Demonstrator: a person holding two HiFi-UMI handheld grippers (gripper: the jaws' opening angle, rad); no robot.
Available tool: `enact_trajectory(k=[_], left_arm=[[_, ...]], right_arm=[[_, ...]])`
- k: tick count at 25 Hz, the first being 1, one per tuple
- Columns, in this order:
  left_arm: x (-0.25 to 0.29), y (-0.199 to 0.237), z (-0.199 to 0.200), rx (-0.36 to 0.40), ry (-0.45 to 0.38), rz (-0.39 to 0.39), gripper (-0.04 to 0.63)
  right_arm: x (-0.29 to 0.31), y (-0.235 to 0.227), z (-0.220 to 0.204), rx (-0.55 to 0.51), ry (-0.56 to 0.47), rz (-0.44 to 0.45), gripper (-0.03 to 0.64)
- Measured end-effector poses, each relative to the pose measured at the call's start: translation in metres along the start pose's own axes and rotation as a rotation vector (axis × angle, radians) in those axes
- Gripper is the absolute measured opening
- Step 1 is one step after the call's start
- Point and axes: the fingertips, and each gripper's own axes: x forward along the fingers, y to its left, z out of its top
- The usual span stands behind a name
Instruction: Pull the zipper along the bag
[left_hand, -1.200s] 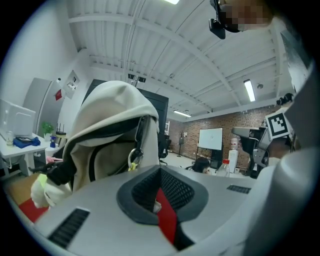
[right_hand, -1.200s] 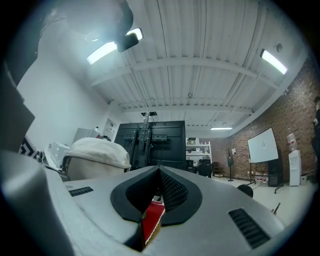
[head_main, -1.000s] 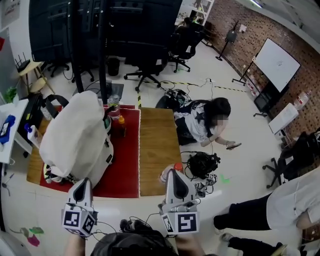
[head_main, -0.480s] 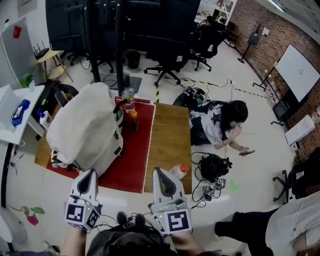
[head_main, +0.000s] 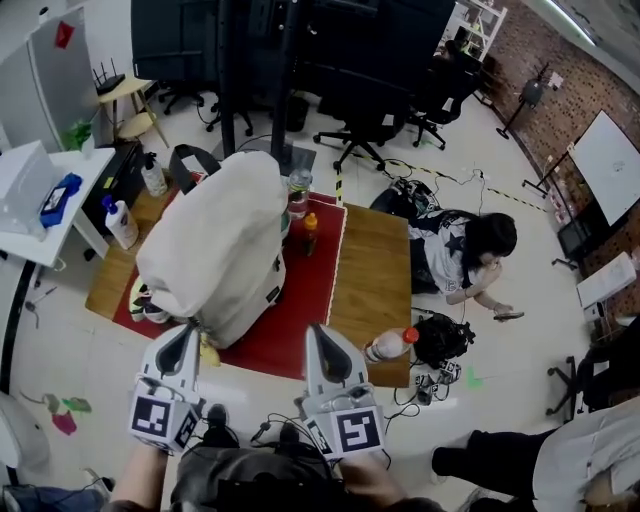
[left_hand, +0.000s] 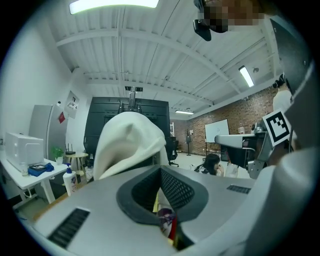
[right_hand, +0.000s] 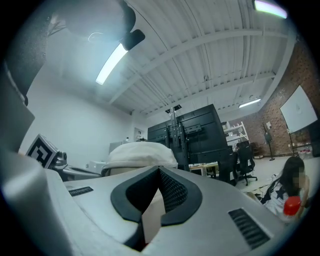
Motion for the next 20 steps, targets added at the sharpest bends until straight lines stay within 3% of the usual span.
enact_trajectory(k=[4, 8, 19, 20], left_arm=[[-0.016, 0.048, -0.014, 0.007, 0.007, -0.013, 0.026], [-0.024, 0.074, -0.02, 0.016, 0.007, -0.054, 0.026], [-0.022, 0.06, 0.016, 0.076, -0.046, -0.285, 0.032], [-0.022, 0.054, 0.021, 0.09, -0.046, -0.313, 0.118]], right_arm=[[0.034, 0.053, -0.035, 0.105, 0.052, 0.063, 0.015], [0.057, 0.108, -0.061, 0.101, 0.122, 0.164, 0.015], [0.08, 0.175, -0.08, 0.063, 0.136, 0.294, 0.015], [0.081, 0.177, -0.081, 0.052, 0.14, 0.297, 0.015]])
